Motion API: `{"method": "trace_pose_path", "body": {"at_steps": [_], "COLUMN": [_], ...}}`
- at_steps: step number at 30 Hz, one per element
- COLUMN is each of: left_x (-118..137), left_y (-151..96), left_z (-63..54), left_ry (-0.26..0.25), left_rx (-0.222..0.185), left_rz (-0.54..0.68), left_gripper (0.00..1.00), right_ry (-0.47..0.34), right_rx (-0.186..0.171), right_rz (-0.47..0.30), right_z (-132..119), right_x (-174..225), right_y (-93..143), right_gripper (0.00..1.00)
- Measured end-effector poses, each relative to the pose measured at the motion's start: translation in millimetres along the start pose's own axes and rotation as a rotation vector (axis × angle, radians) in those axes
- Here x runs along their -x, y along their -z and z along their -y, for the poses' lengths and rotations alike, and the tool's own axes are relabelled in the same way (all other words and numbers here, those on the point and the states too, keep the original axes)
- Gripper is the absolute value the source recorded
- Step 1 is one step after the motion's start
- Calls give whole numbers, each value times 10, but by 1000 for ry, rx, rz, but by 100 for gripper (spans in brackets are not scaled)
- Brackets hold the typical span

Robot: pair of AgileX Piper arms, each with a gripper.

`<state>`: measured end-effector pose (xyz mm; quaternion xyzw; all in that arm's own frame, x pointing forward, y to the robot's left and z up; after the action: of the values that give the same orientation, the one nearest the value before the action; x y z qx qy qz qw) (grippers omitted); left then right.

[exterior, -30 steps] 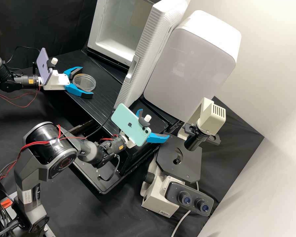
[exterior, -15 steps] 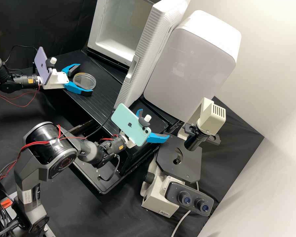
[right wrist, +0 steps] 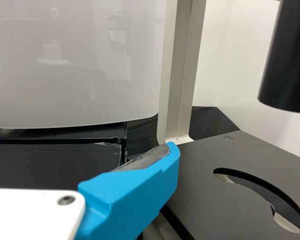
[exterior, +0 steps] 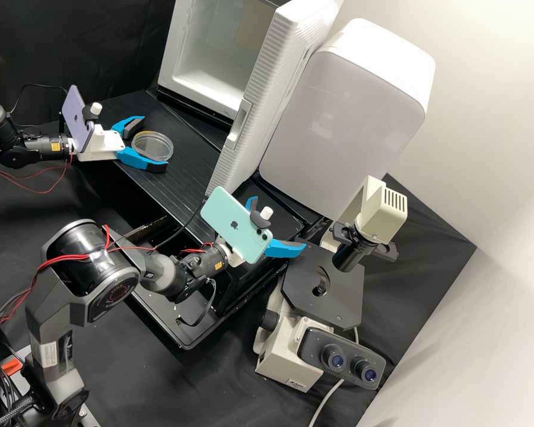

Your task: Place the petri dish in the incubator

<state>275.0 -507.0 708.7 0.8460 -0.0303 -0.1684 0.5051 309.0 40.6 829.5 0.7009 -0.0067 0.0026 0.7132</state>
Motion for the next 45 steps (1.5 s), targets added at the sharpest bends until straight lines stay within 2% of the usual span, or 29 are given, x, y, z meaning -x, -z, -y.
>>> {"method": "trace_pose_path", "body": {"at_steps": [7,11,24,28,45], "left_x": [-1,-2,-2,-5,-5], "left_y": [2,9,10,5,-10], "left_z": [1,-2,-2,8,16], "left_ry": [5,7,7,0,-5], "left_rx": [55,70,70,49,52], "left_rz": [12,18,18,13,15], "left_gripper": [0,0,0,0,0], "right_ry": [0,0,0,0,0], "right_rx": [0,0,0,0,0], "right_rz": [0,0,0,0,0], "right_z": [0,0,0,0,0], "right_x": [0,0,0,0,0], "right_y": [0,0,0,0,0], "right_gripper": [100,100,100,100,100]}}
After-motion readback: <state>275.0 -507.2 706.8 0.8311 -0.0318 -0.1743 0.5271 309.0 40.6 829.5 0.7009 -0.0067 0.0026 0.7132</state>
